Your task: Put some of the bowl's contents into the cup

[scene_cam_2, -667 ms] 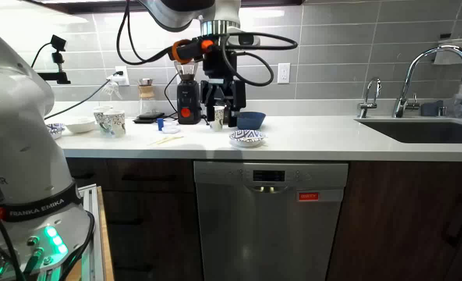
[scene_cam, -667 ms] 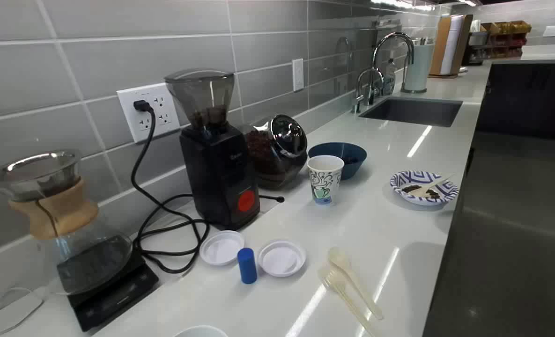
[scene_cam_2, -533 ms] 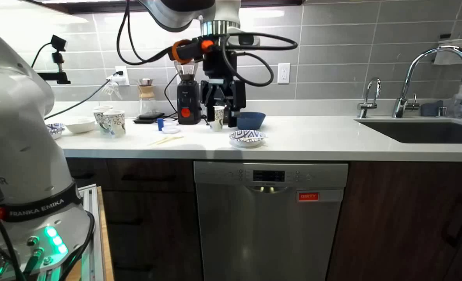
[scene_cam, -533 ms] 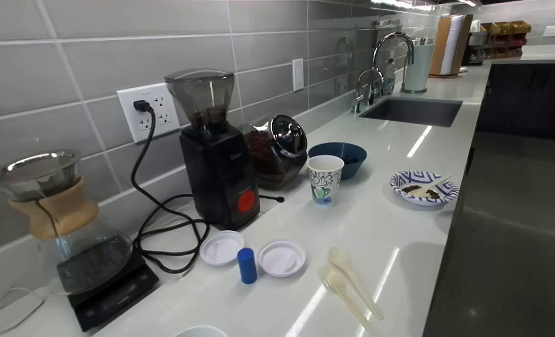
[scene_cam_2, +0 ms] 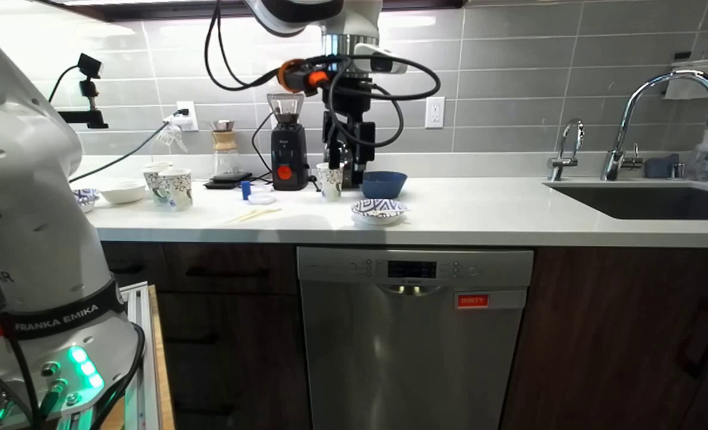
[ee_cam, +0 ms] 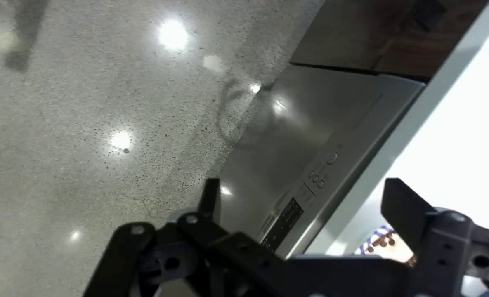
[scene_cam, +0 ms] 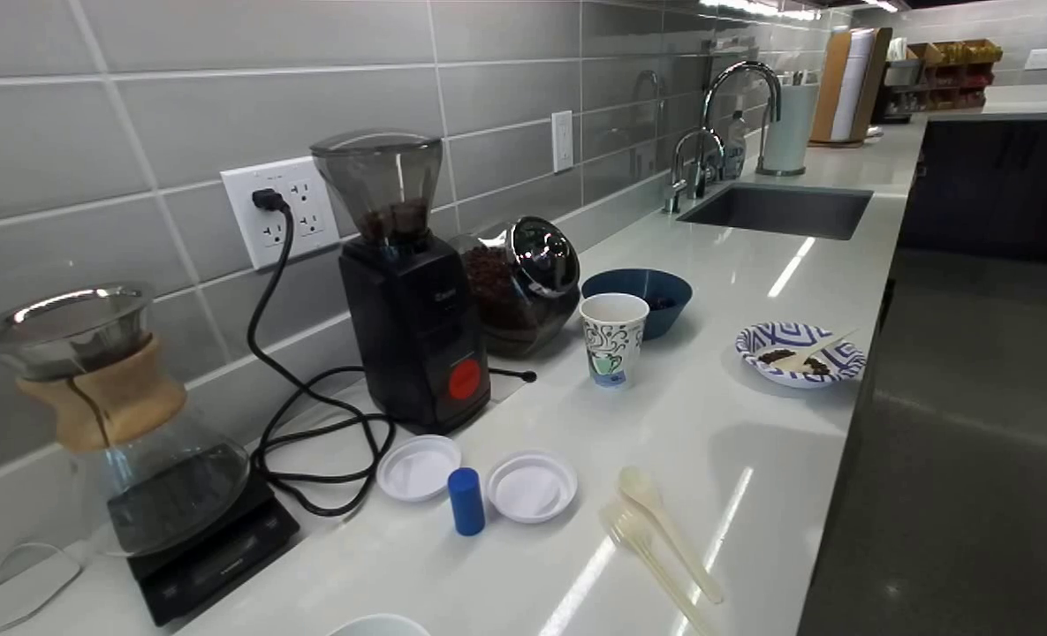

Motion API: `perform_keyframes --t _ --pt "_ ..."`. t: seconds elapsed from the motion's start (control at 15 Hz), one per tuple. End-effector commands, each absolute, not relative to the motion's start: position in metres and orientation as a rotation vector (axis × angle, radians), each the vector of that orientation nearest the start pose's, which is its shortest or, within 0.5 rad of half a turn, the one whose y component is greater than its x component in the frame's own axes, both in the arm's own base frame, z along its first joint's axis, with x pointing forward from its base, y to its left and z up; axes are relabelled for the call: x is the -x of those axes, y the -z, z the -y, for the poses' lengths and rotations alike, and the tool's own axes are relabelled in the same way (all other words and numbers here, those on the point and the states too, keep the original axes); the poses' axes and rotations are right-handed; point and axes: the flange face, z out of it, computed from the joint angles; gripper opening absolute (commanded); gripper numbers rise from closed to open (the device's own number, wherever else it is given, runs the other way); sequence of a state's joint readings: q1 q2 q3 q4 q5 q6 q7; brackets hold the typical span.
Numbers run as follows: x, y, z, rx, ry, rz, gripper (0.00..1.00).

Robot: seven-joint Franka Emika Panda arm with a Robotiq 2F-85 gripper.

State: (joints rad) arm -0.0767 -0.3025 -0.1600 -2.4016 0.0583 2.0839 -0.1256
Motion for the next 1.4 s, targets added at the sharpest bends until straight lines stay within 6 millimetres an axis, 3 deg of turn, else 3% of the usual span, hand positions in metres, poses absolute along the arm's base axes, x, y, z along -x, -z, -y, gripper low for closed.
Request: perform_keyframes --t 0.0,0.27,0.47,0.8,1.13,1.33 --pt "-0.491 -0.425 0.075 2.917 -0.038 -0.451 1.0" --pt "-0.542 -0.407 0.051 2.778 -0.044 -0.715 1.0" --pt "-0.574 -0.384 0.047 2.69 -0.092 -0.916 1.0" --pt "-0.609 -0.35 0.045 2.571 -0.18 -1.225 0.99" --pt "-0.63 -0.327 0.037 2.526 -0.24 -1.377 0.63" --pt "-0.638 -0.319 0.031 2.511 -0.252 -1.406 0.52"
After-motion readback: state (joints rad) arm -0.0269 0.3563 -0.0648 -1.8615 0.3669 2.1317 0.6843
